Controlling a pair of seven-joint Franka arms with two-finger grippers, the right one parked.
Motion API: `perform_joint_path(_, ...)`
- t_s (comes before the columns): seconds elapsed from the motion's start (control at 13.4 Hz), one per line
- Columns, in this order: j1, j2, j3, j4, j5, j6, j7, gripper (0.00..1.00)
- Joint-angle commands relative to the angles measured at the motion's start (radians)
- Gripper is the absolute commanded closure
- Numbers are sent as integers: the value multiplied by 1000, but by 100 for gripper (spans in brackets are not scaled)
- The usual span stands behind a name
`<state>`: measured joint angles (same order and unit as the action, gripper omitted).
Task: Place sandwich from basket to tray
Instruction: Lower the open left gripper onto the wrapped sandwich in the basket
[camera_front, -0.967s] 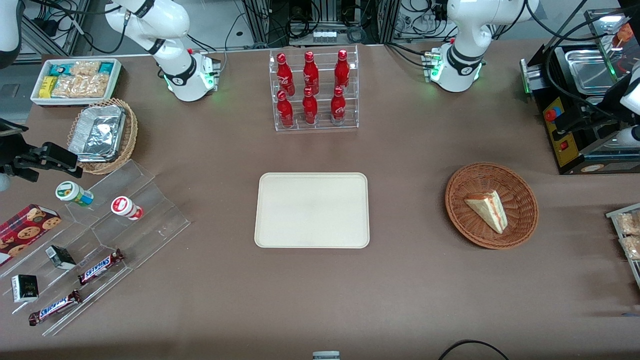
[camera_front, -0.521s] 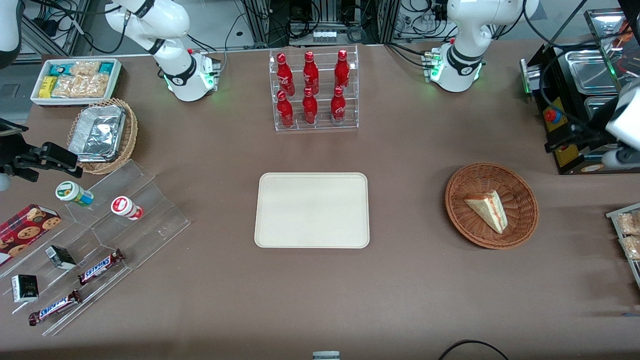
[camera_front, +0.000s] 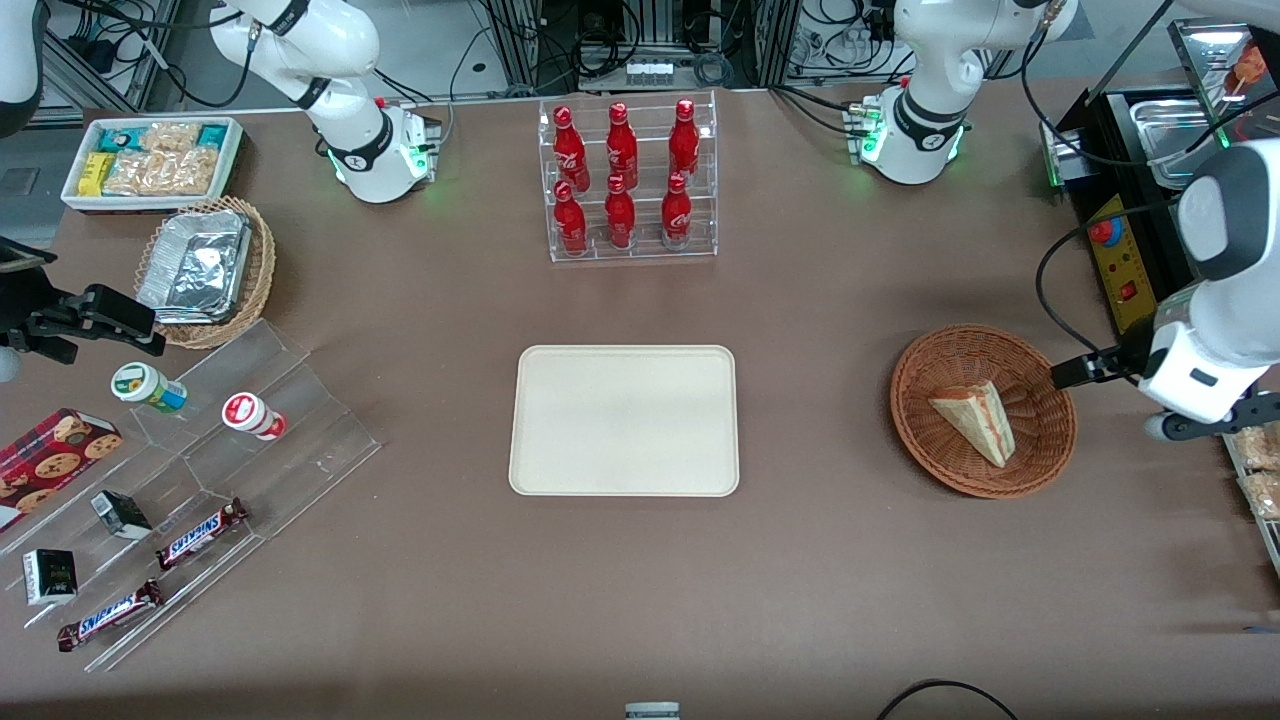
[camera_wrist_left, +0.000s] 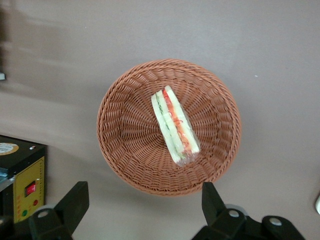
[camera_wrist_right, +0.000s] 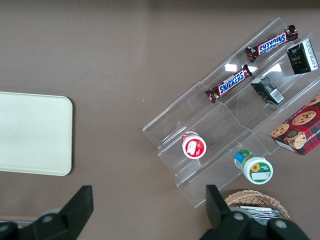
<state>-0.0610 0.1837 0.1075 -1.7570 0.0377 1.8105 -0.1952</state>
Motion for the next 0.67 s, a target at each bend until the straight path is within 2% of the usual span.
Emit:
perform_joint_path(0.0,0,-23,24,-125,2,123,-38,0)
perform_joint_path(0.6,-20,-12,20,-343,2,423,-406,0)
